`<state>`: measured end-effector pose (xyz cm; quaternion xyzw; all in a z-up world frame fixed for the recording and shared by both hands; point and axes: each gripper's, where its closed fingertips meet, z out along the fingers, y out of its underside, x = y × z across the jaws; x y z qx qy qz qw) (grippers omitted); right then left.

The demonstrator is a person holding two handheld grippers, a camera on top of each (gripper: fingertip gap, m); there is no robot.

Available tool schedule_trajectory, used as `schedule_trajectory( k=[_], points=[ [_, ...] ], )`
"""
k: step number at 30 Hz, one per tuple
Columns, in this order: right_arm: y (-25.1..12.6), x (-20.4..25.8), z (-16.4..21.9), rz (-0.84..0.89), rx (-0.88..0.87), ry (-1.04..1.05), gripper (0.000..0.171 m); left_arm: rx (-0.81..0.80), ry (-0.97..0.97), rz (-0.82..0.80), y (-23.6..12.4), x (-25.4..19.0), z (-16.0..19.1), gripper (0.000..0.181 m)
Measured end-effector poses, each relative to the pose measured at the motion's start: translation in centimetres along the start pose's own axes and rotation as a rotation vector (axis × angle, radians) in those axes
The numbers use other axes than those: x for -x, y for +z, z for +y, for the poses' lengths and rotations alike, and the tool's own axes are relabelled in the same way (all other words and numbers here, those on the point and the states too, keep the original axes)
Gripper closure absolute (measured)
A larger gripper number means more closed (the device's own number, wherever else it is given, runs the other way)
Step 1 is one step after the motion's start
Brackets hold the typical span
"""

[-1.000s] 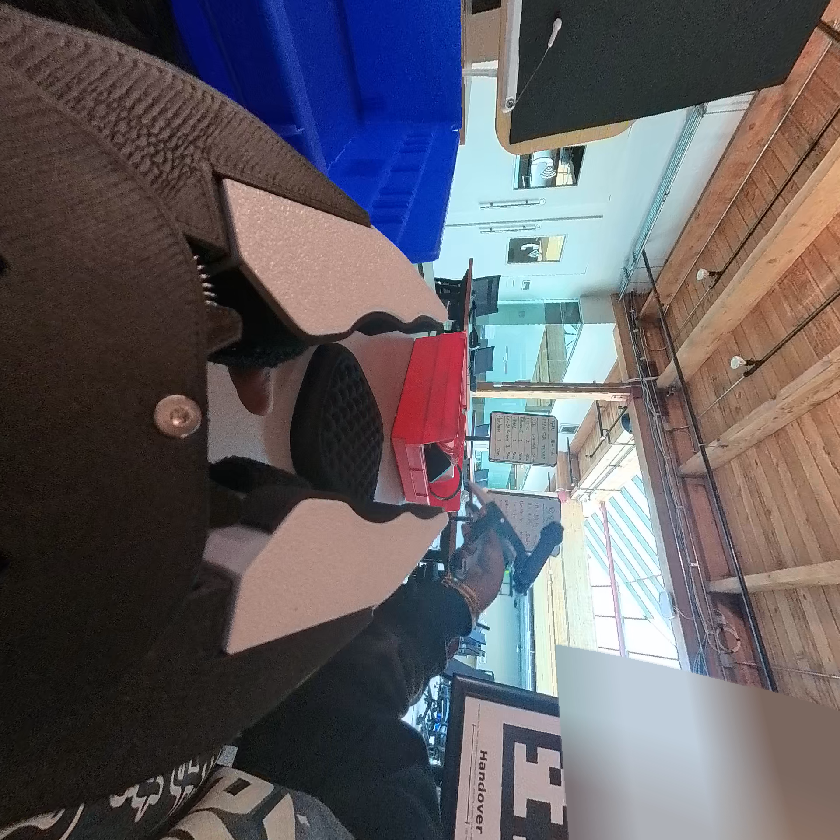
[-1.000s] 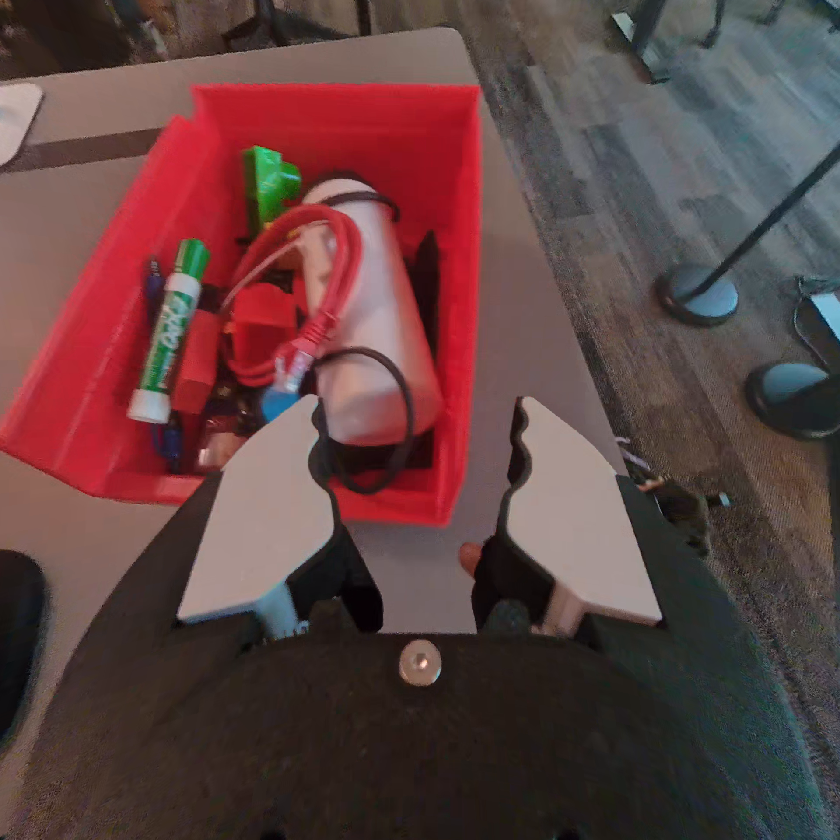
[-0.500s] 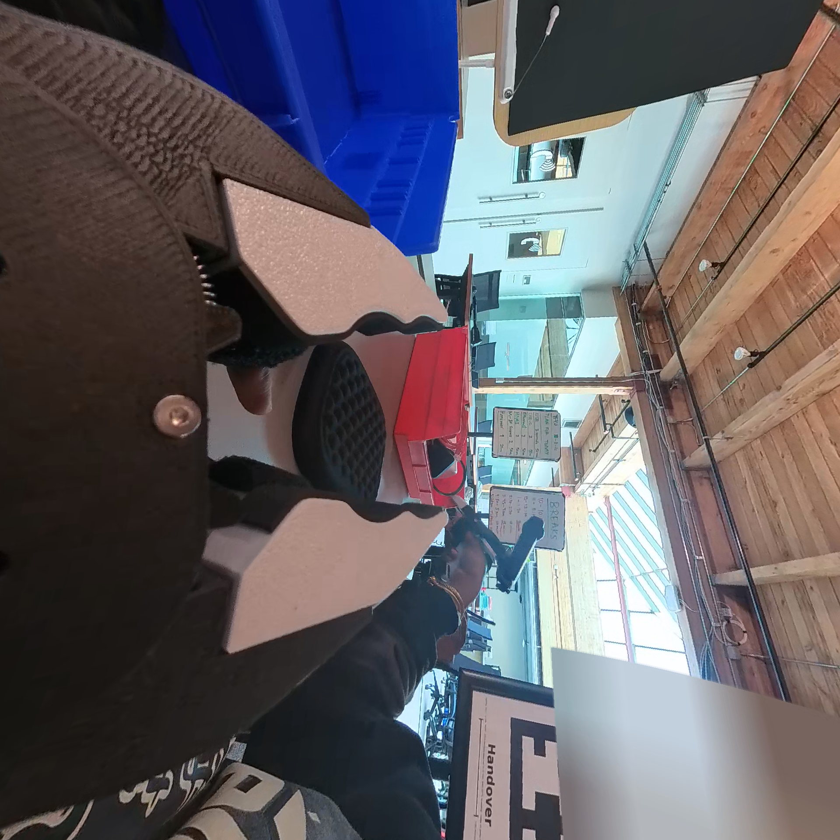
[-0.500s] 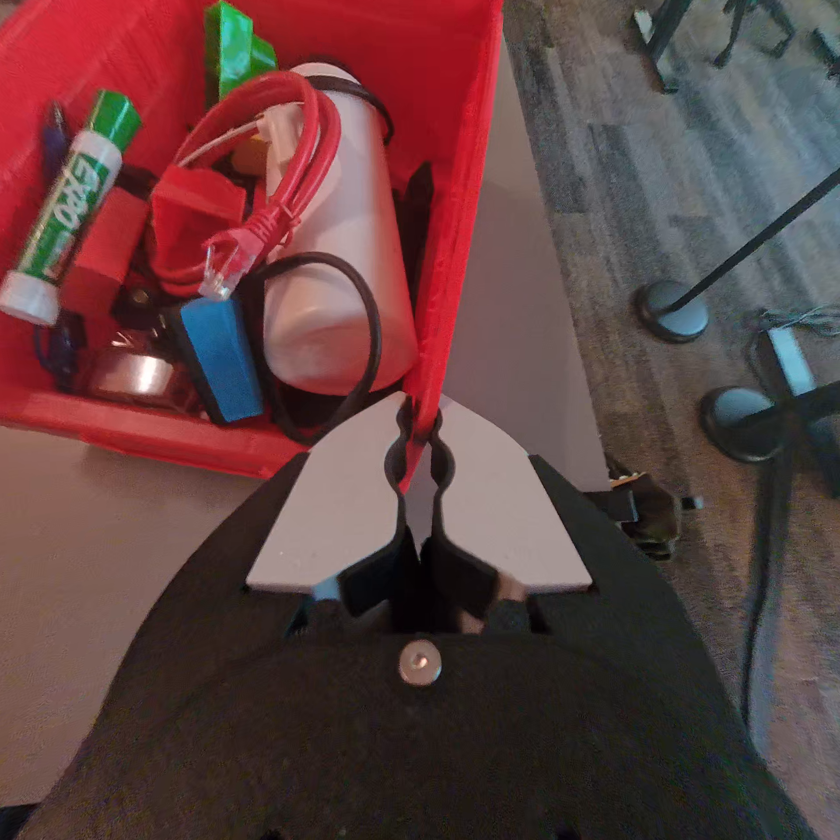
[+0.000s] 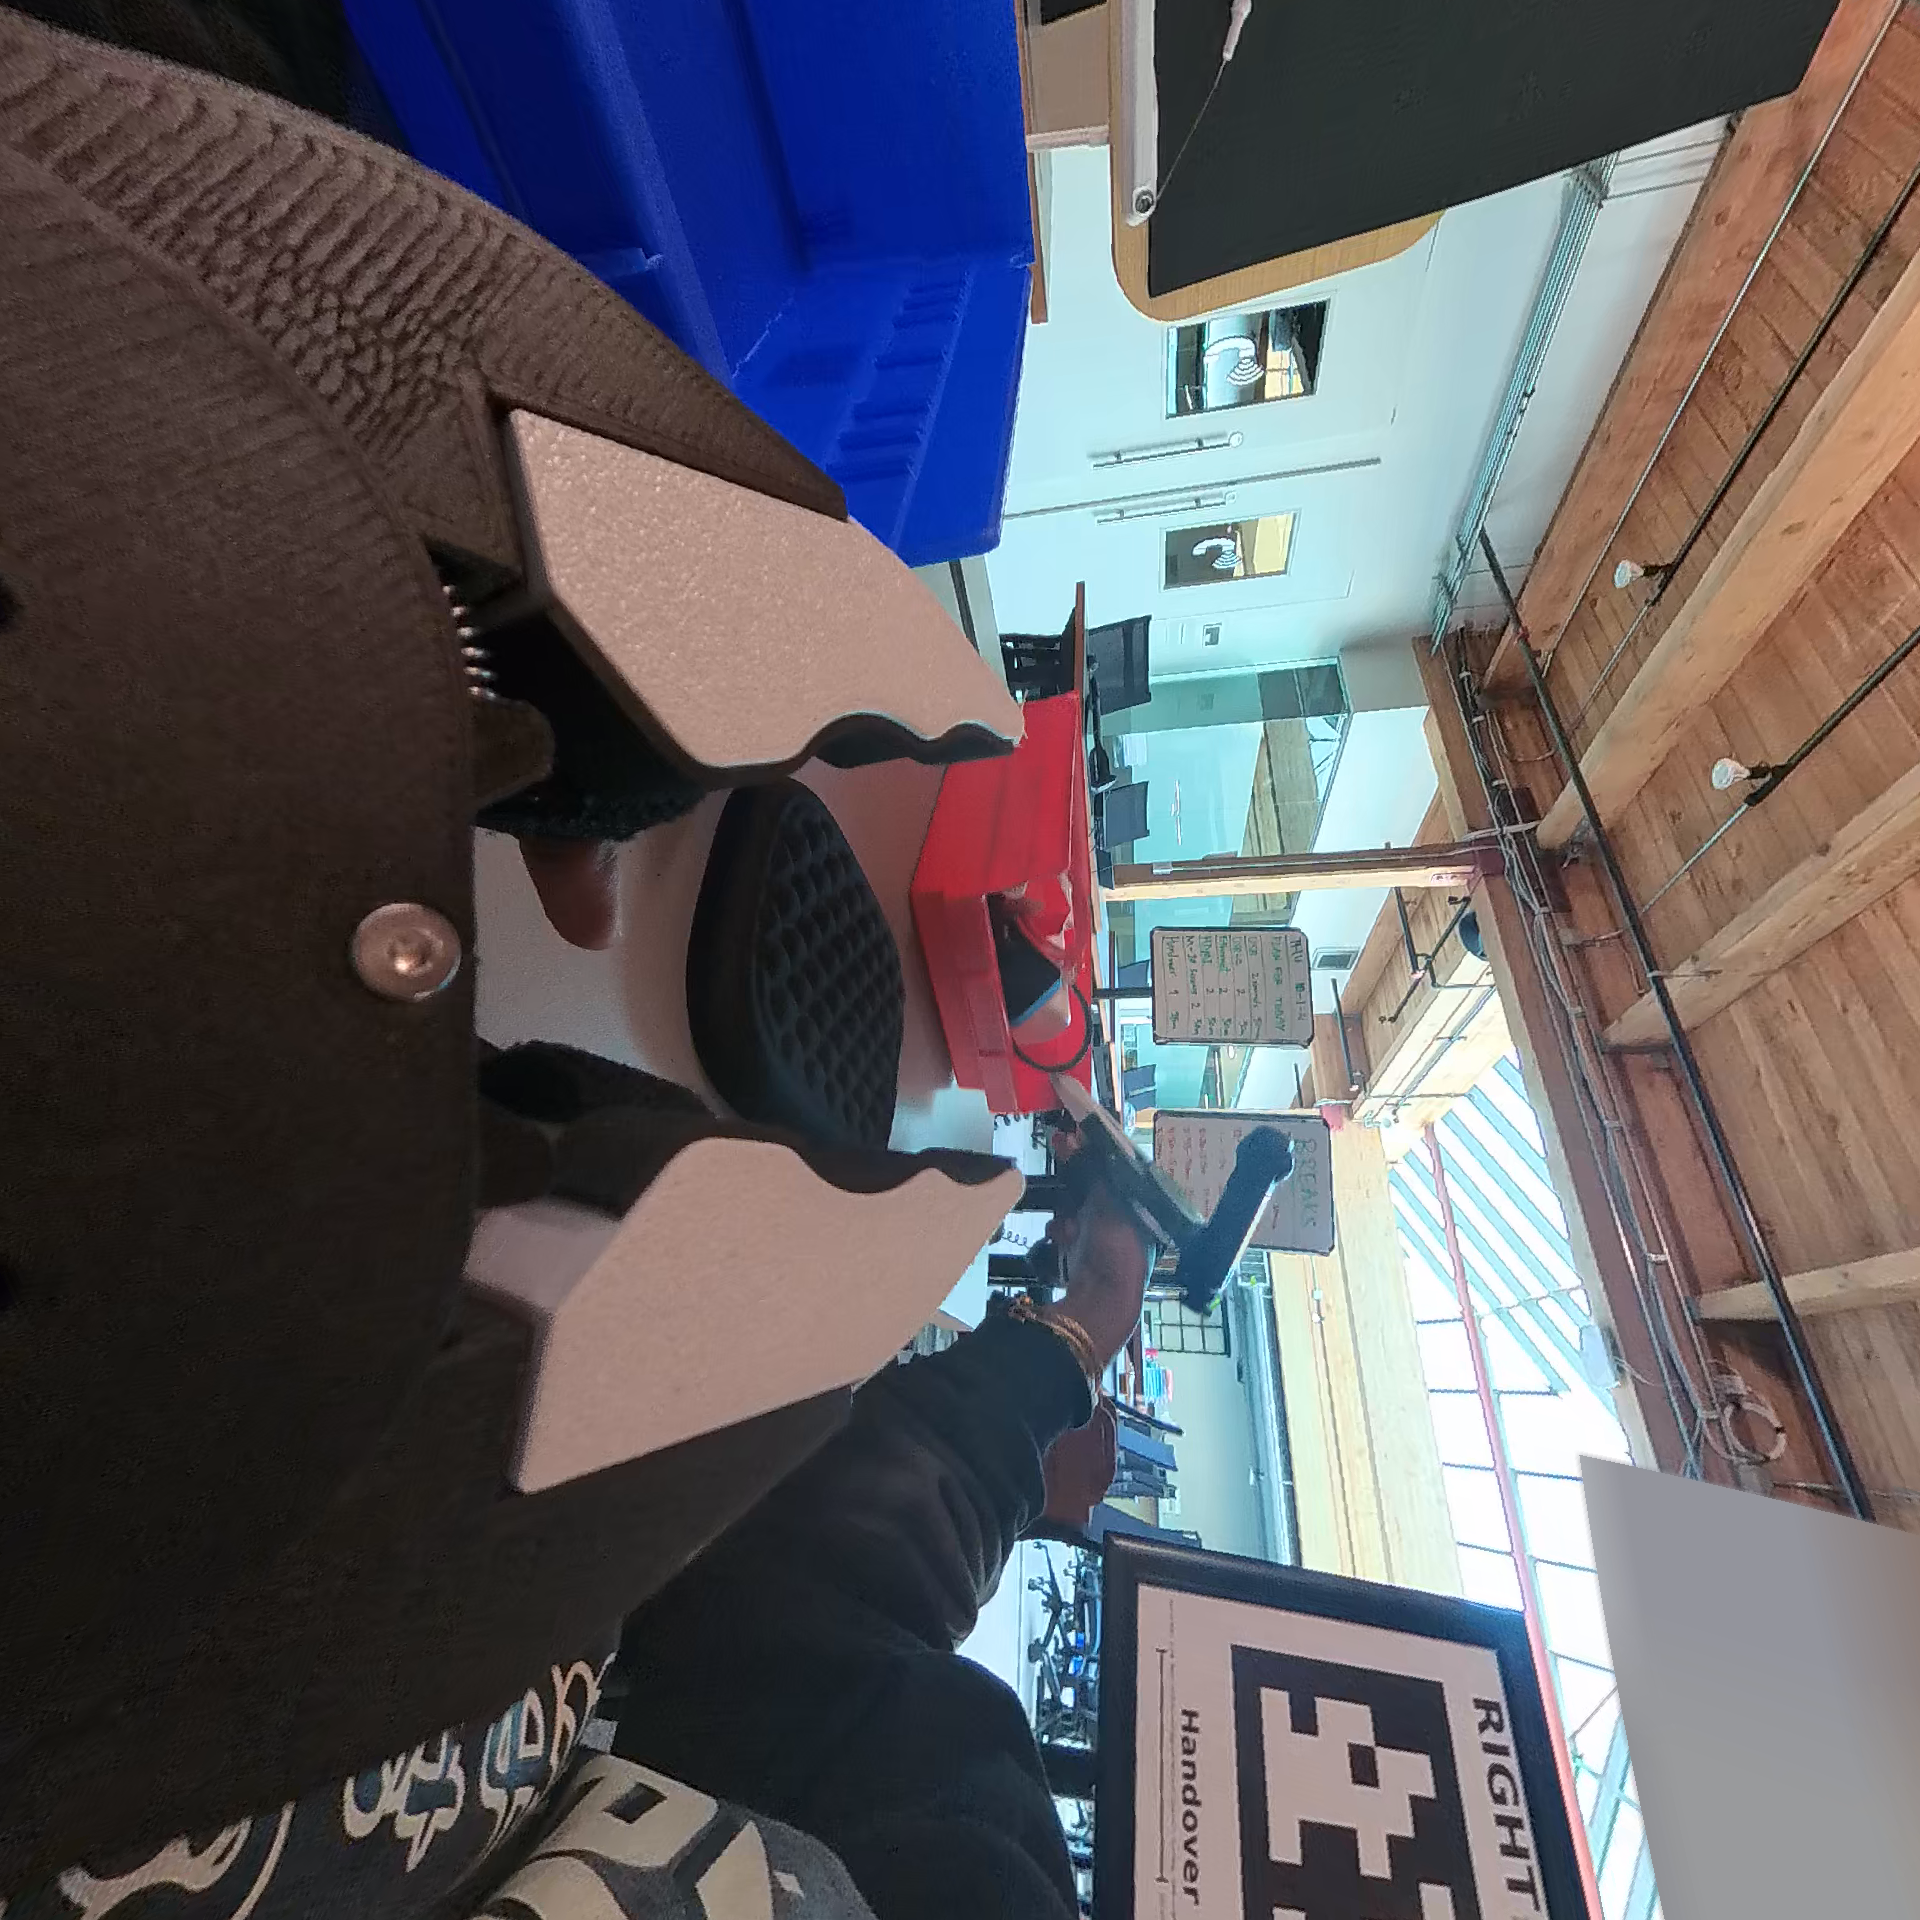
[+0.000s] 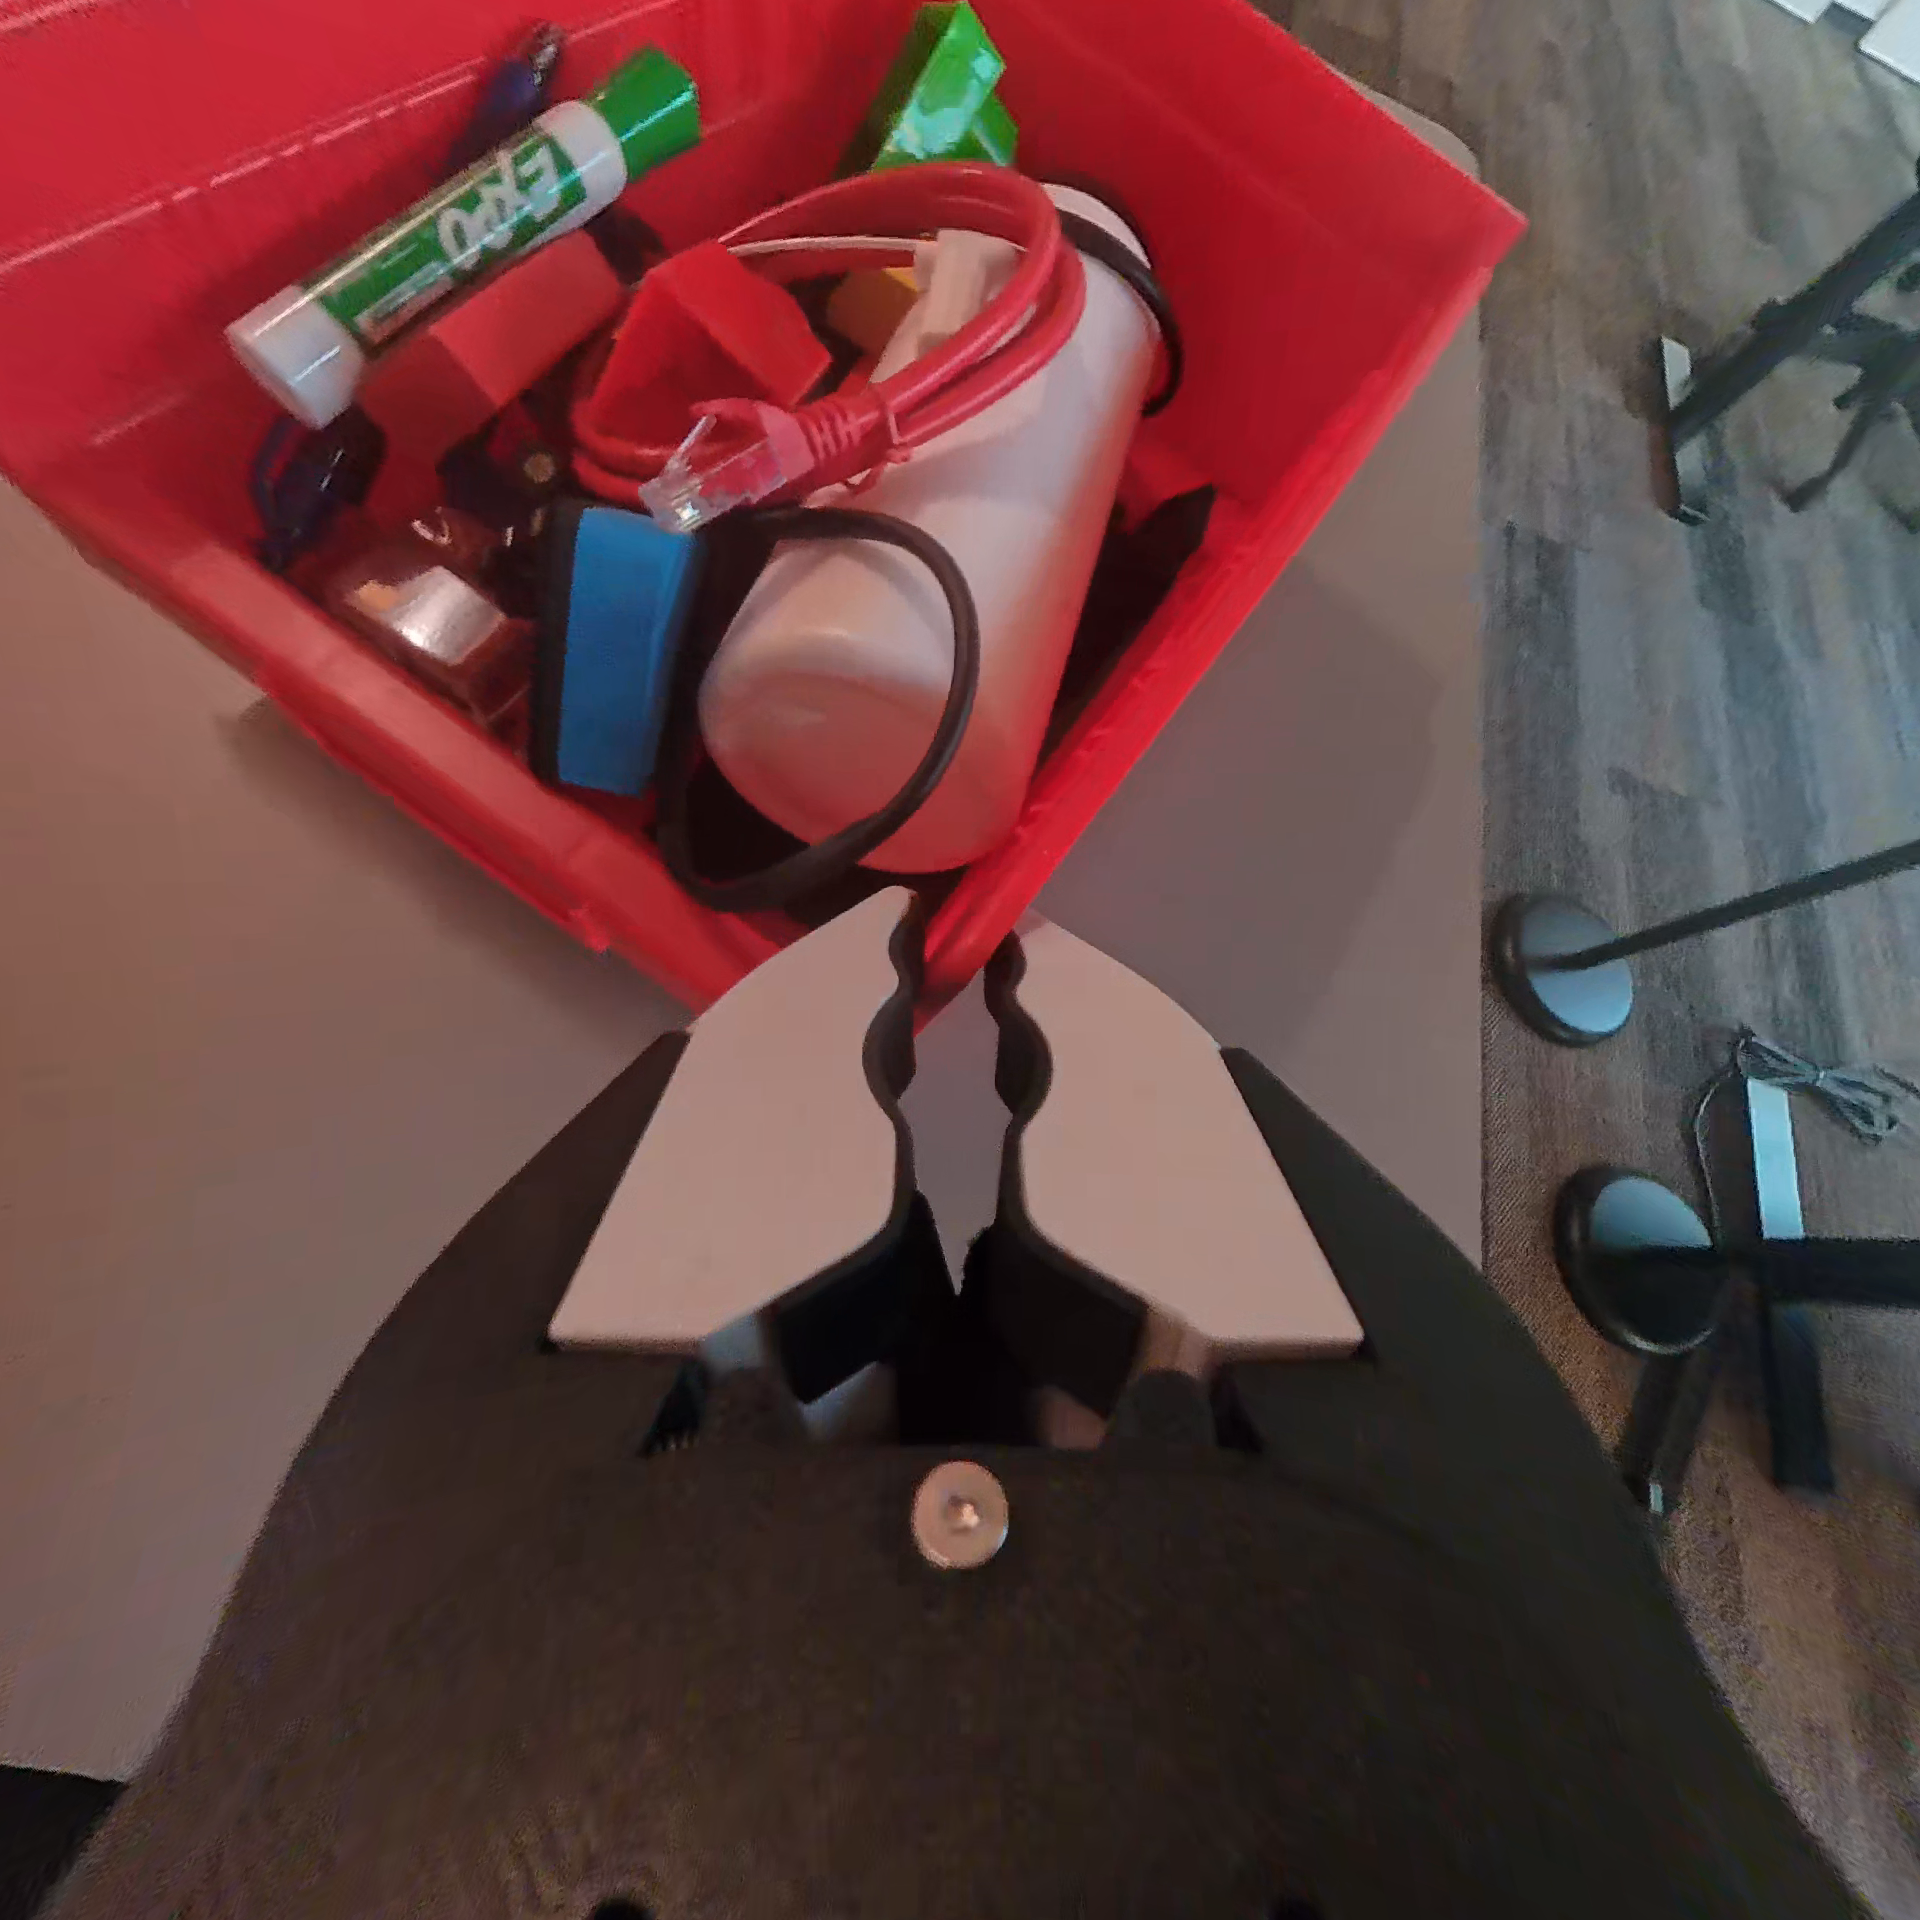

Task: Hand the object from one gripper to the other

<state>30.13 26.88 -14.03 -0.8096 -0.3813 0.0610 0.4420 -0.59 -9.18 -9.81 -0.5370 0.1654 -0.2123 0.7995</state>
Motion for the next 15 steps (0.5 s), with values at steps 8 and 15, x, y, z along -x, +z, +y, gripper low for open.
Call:
schedule_trajectory(
  k=[8, 15],
  points=[
    [1.8, 3.8, -2.4, -0.078, -0.026, -0.111, 0.159, 0.022, 0.035, 0.016, 0.1, -0.4, 0.3, 0.11],
    [3.0, 7.5, -4.4, -0.129, -0.032, -0.2, 0.157, 0.054, 0.087, 0.039, 0.2, -1.1, 0.9, 0.11]
  ],
)
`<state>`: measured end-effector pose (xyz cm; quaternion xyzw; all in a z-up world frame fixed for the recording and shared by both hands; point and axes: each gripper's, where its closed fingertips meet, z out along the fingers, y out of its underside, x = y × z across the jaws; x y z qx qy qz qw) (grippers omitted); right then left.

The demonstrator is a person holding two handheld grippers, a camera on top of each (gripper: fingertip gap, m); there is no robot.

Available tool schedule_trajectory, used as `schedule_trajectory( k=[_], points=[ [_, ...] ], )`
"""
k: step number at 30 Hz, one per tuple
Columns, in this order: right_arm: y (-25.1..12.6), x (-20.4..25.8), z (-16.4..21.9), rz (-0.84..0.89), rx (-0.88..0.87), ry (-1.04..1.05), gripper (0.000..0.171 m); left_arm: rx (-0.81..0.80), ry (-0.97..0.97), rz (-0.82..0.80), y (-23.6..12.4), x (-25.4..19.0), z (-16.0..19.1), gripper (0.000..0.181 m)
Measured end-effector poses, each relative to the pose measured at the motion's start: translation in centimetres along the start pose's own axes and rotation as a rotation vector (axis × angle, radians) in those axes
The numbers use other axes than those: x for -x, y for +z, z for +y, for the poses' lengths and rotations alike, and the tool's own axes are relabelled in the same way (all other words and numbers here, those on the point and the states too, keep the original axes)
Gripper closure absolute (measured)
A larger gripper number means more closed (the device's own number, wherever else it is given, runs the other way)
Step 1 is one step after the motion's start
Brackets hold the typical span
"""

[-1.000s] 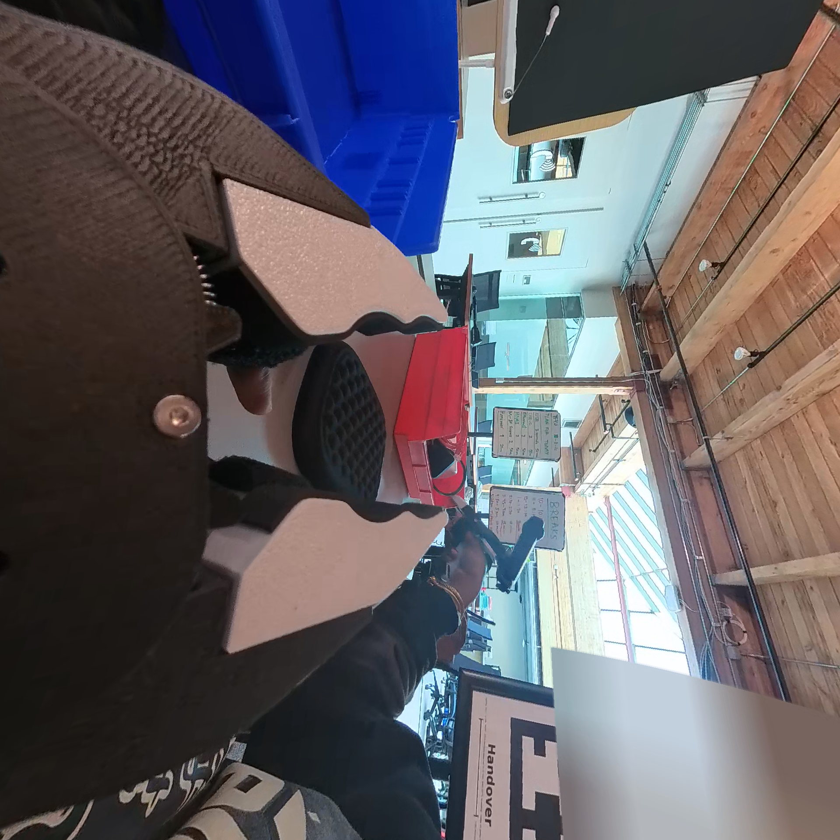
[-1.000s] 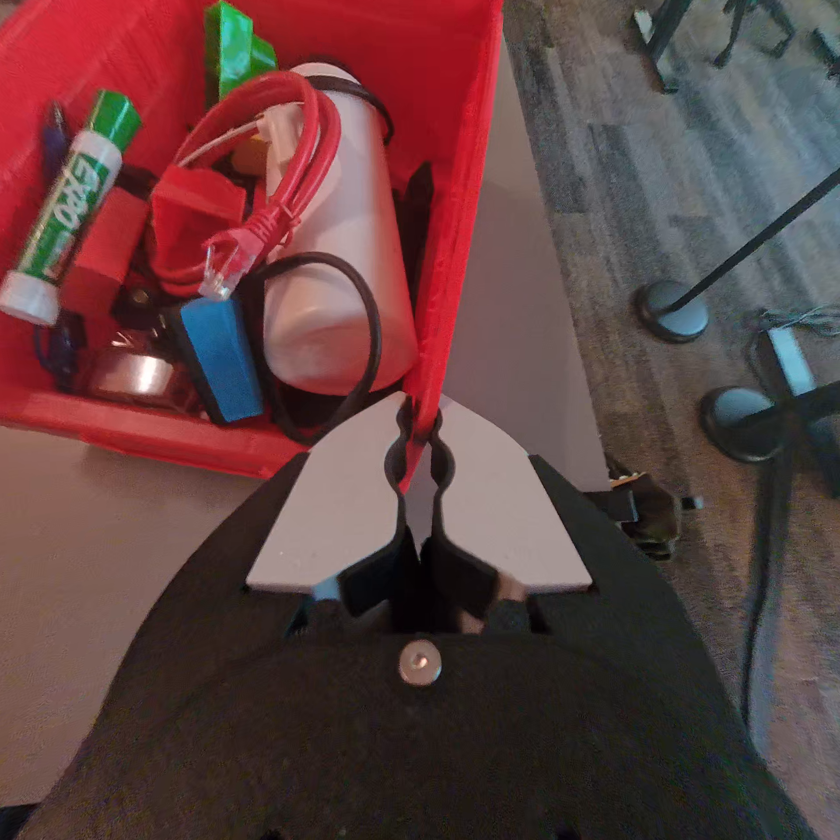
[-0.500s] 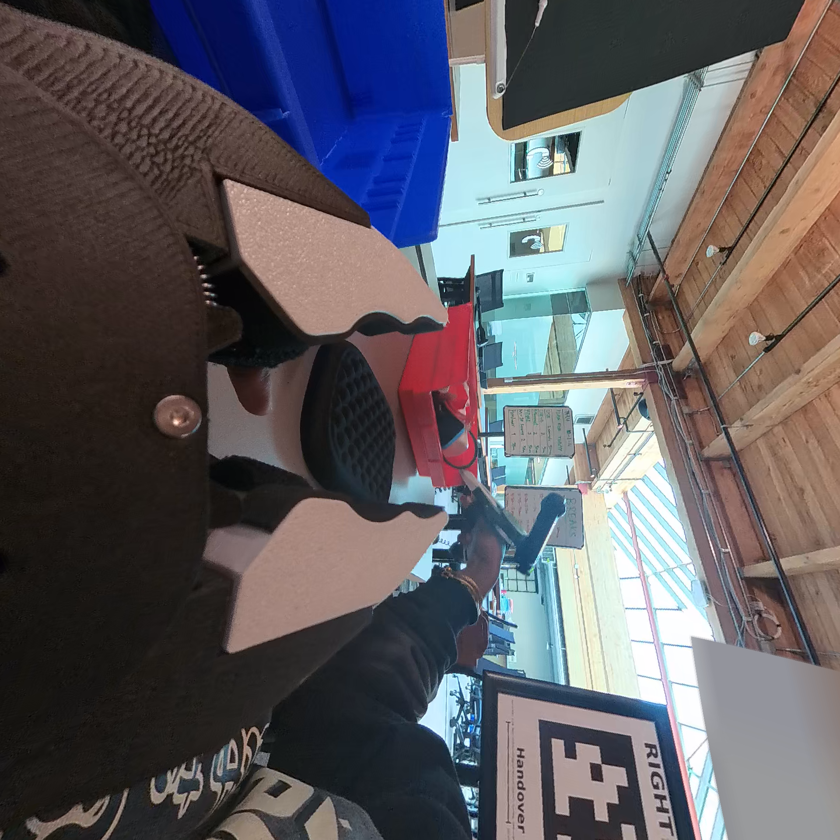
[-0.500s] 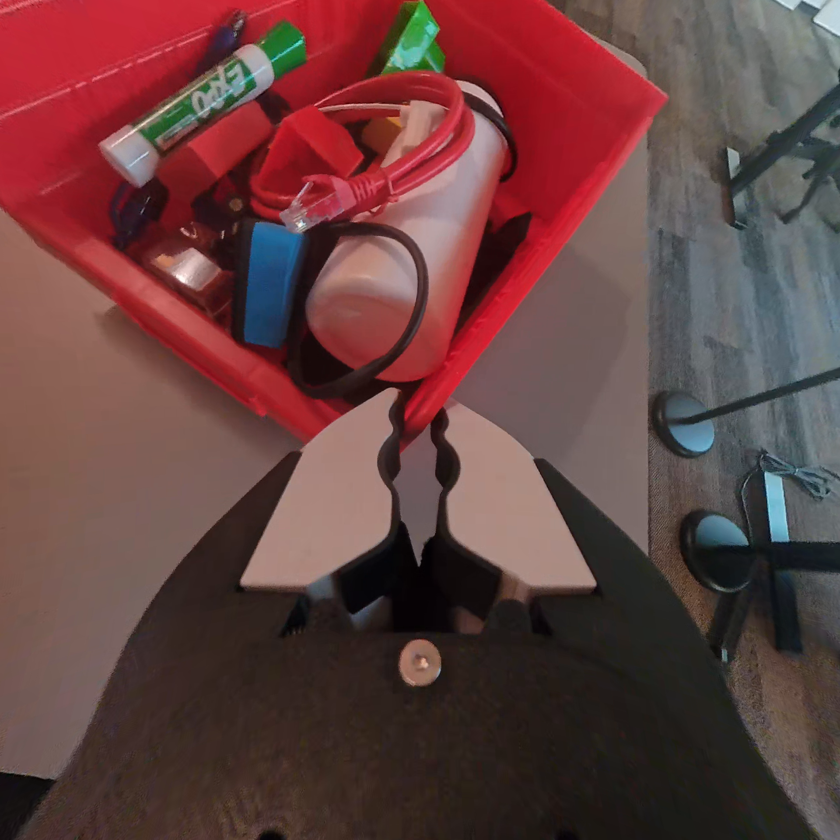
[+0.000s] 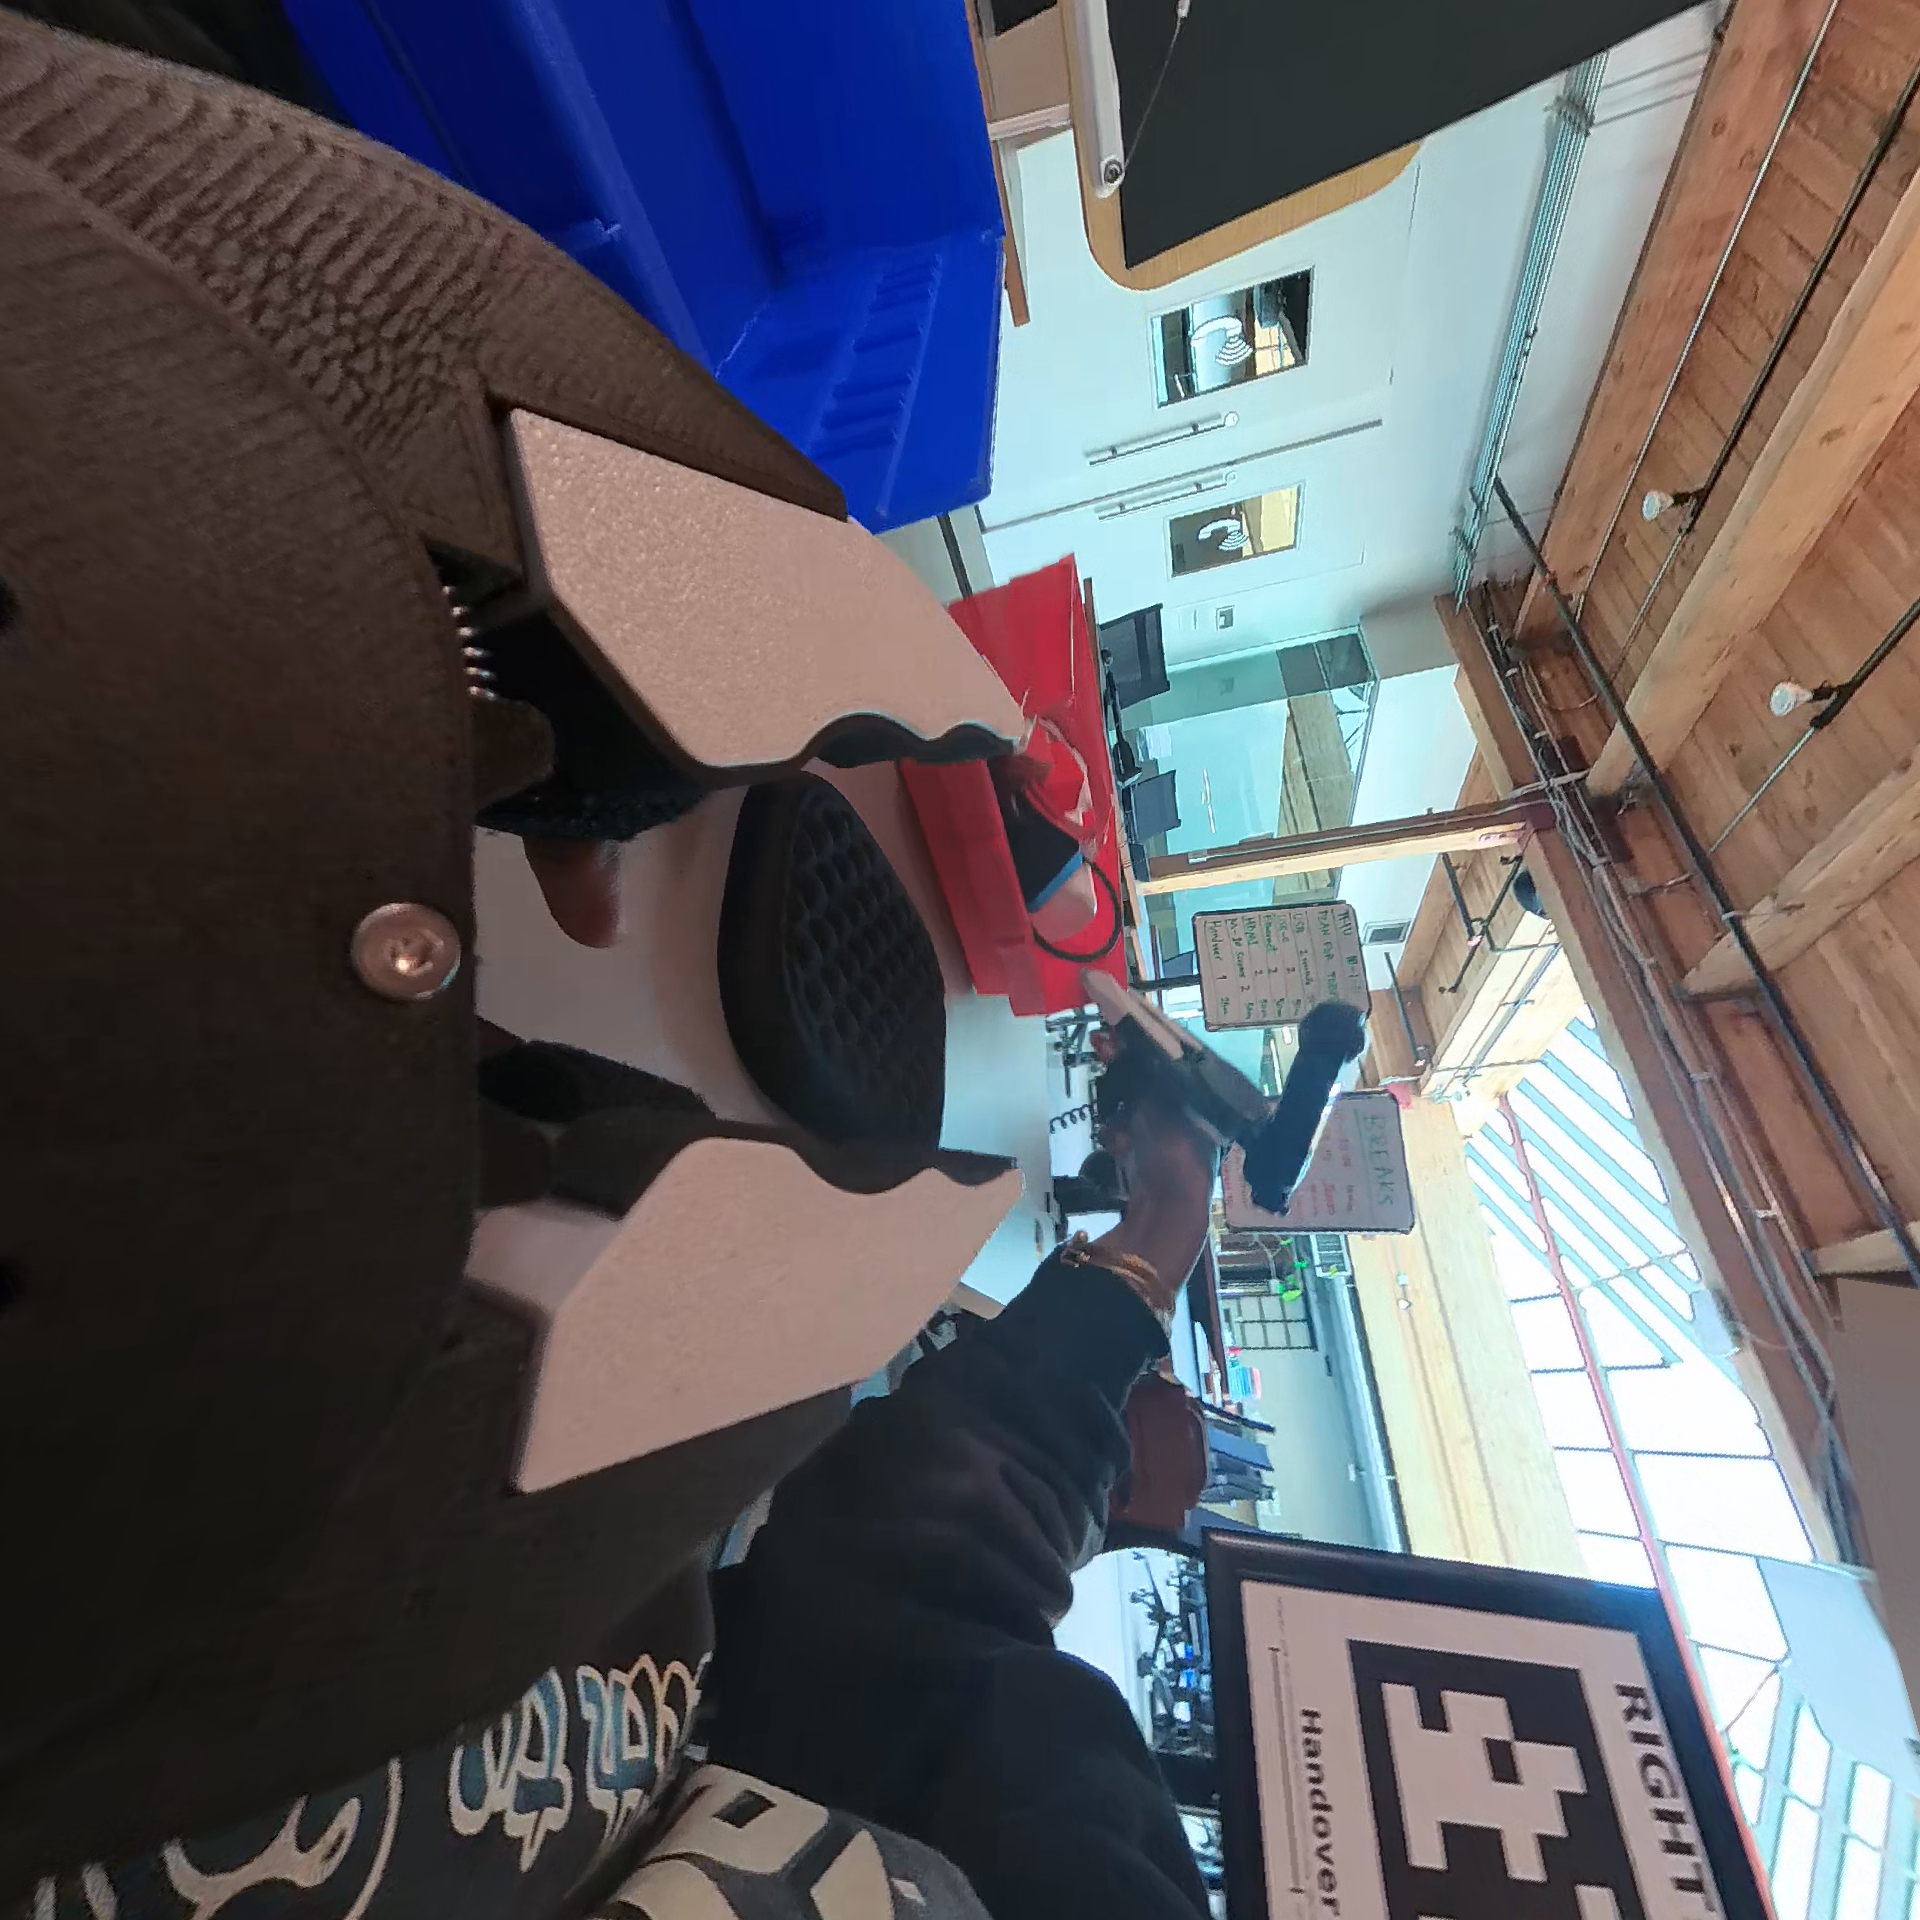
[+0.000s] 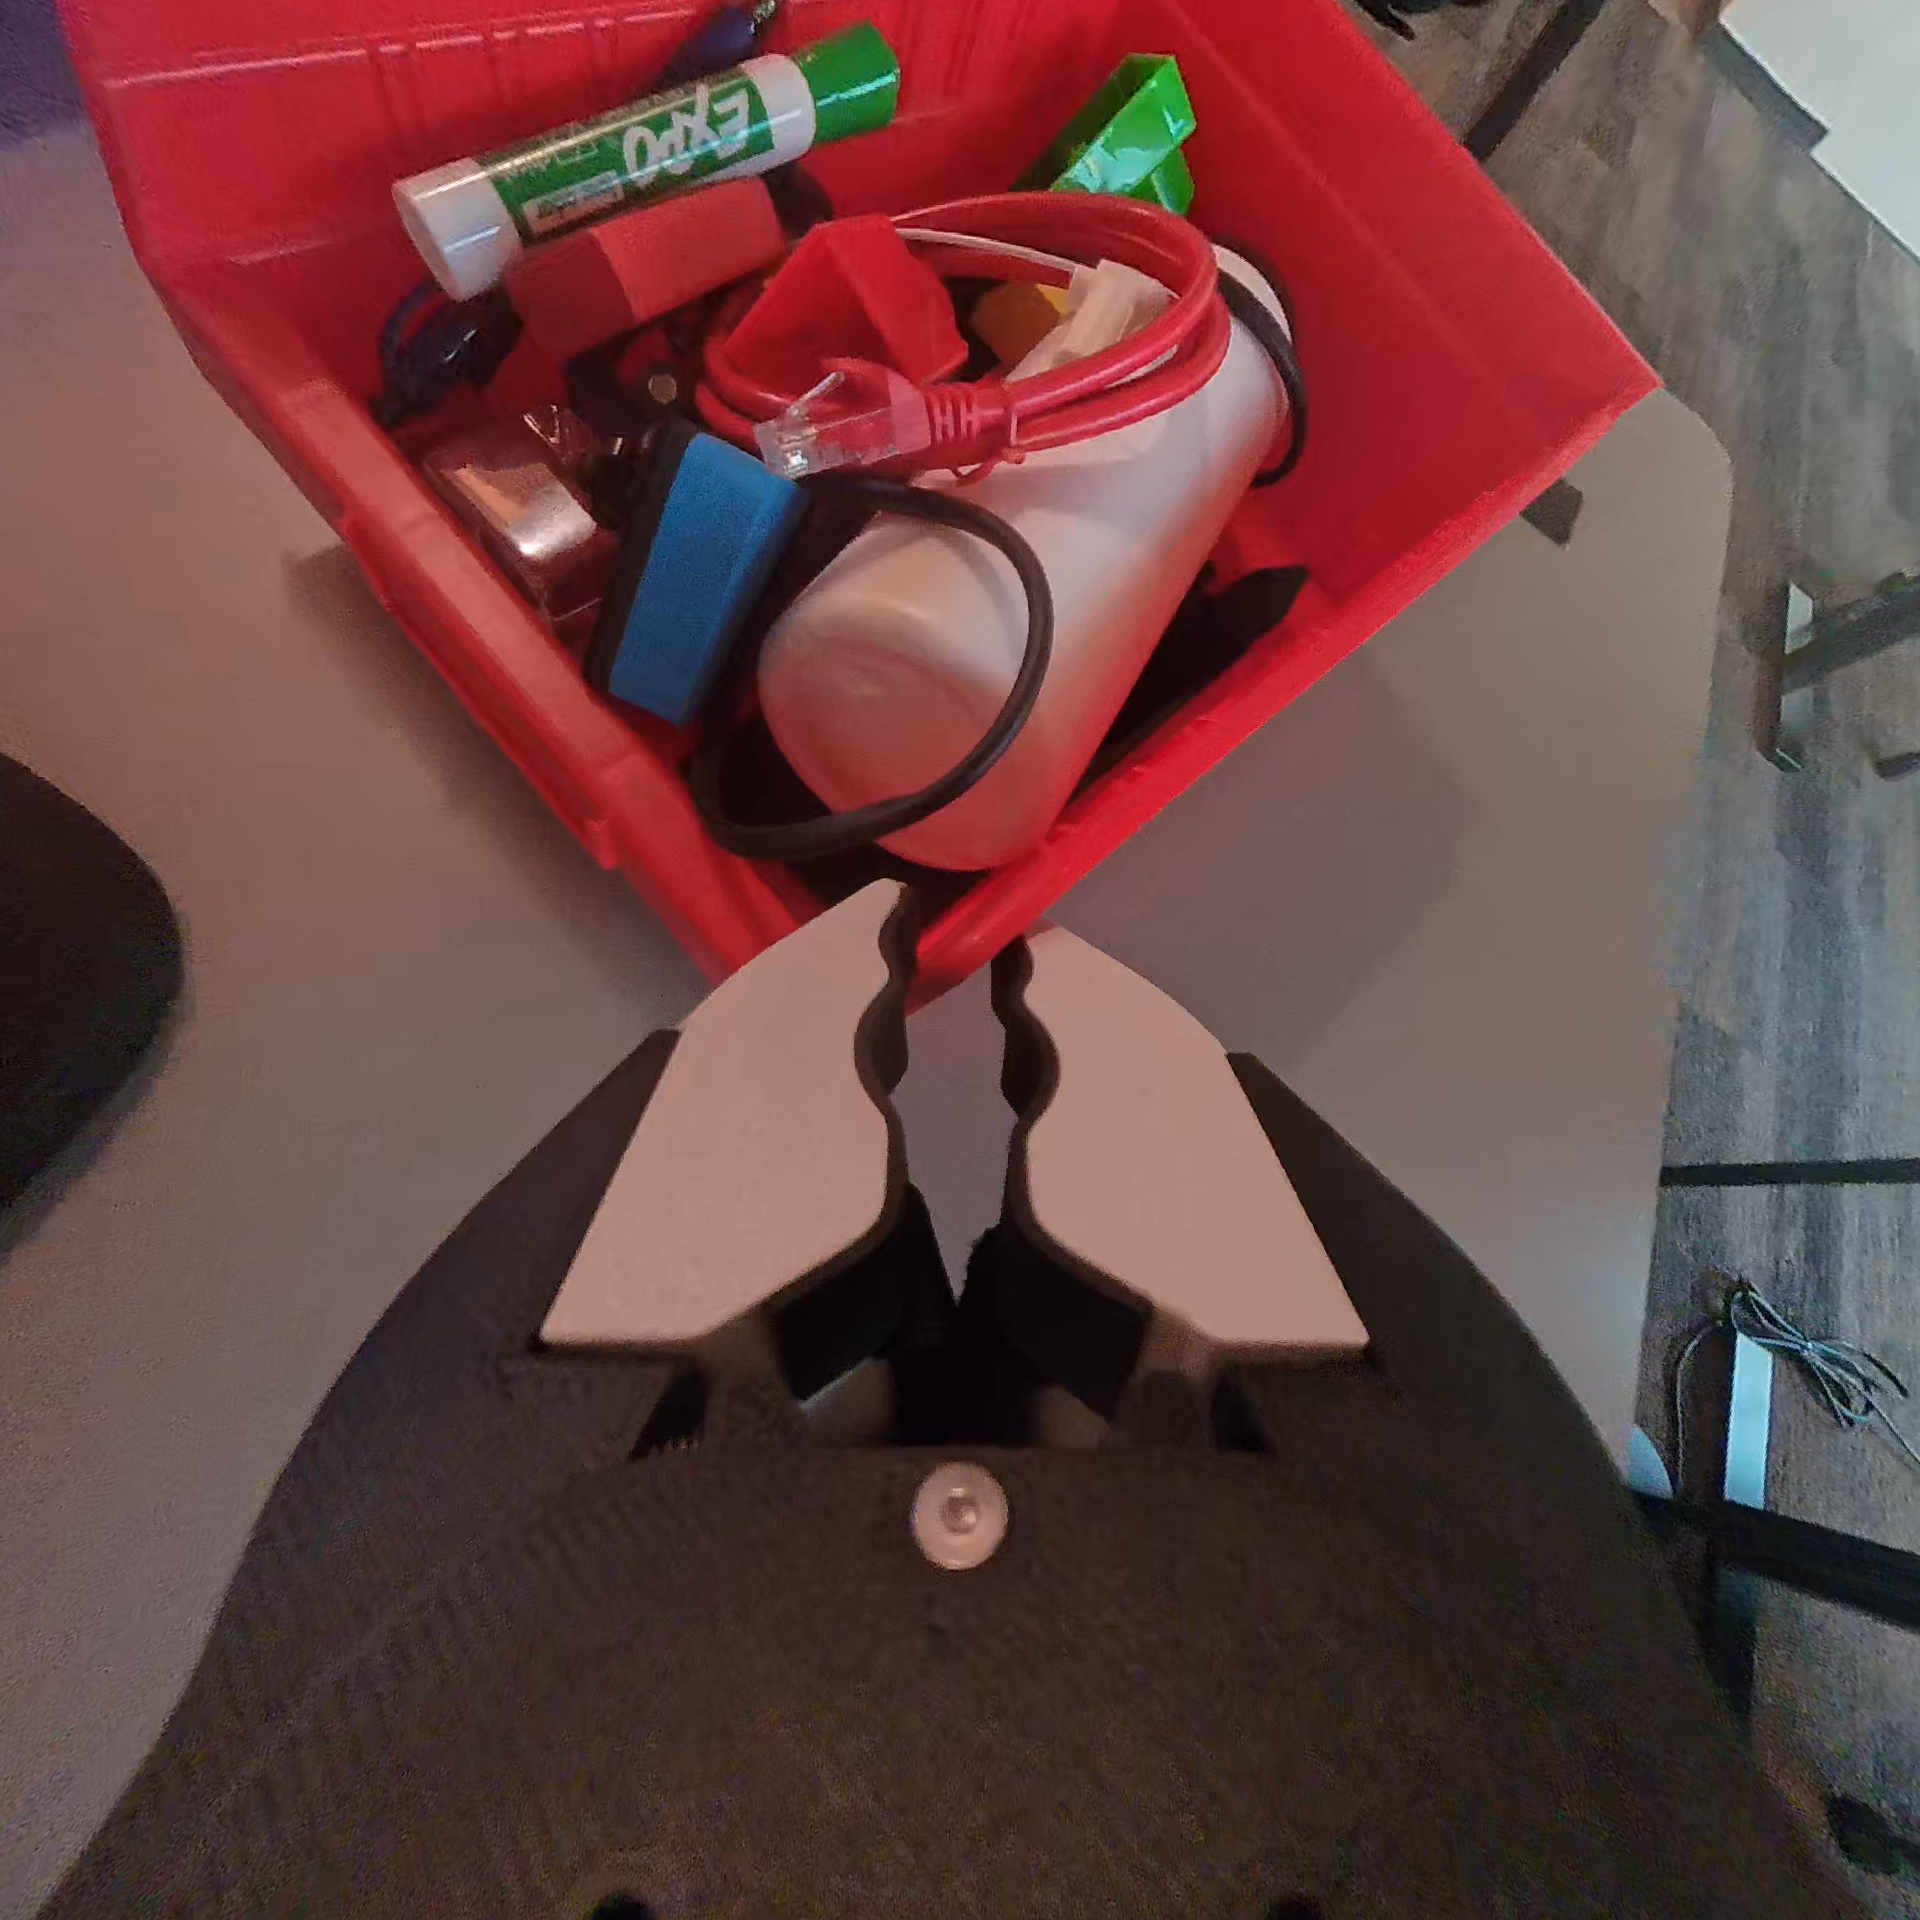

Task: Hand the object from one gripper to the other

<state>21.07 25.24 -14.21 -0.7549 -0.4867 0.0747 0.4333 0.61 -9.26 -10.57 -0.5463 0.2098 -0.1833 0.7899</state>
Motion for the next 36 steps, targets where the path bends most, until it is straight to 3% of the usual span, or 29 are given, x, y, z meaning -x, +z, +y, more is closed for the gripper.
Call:
schedule_trajectory(
  k=[21, 36],
  points=[
    [3.6, 13.1, -8.6, -0.154, -0.064, -0.18, 0.156, 0.015, 0.026, 0.019, 0.0, -0.4, 0.3, 0.11],
    [5.8, 18.1, -12.7, -0.2, -0.071, -0.294, 0.155, 0.018, 0.043, 0.028, 0.1, -0.7, 0.4, 0.111]
  ],
)
